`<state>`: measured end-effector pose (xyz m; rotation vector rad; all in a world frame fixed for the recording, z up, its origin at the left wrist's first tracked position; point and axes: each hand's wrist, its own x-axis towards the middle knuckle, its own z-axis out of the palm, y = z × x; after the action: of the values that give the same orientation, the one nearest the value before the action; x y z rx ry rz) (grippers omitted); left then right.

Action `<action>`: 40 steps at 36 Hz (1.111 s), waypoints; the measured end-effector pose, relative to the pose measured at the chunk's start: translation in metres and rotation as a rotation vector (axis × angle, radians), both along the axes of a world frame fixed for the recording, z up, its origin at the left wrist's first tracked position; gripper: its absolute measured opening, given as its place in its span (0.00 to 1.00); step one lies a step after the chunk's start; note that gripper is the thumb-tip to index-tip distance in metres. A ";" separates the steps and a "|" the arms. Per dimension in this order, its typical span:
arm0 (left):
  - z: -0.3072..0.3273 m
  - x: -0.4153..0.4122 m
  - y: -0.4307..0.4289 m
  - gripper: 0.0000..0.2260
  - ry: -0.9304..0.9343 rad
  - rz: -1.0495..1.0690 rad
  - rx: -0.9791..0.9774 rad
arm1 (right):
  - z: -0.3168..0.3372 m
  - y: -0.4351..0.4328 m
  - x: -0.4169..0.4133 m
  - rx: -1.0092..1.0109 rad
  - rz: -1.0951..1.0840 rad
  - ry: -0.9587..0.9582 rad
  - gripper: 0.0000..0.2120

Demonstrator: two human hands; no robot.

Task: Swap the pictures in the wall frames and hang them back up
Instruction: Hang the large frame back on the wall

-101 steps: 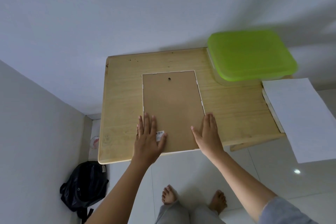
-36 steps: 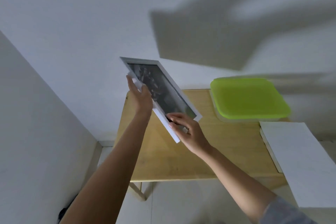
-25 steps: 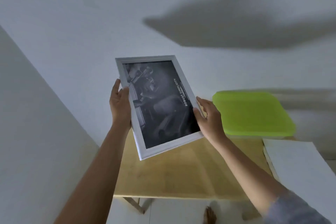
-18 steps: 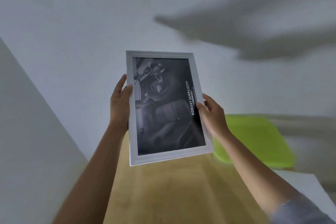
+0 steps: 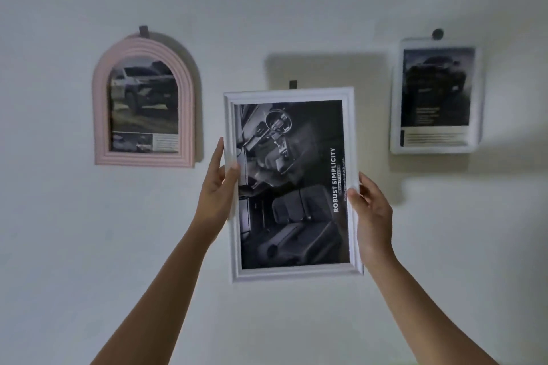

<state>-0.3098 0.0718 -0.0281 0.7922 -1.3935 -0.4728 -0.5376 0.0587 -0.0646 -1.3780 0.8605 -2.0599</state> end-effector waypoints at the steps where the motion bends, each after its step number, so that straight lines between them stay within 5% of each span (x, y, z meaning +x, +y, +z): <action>1: 0.008 -0.001 -0.006 0.23 0.001 0.013 -0.012 | 0.010 -0.005 0.000 -0.023 0.007 -0.004 0.19; 19: 0.099 -0.024 -0.093 0.22 0.010 0.076 -0.196 | 0.102 -0.076 -0.008 -0.188 -0.072 -0.018 0.18; 40: 0.038 -0.008 -0.124 0.23 -0.028 0.114 -0.156 | 0.047 -0.097 -0.003 -0.144 -0.082 0.009 0.18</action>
<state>-0.3179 -0.0524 0.0097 0.7485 -1.3852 -0.2617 -0.5409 -0.0382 -0.0177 -1.4502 0.7987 -2.2170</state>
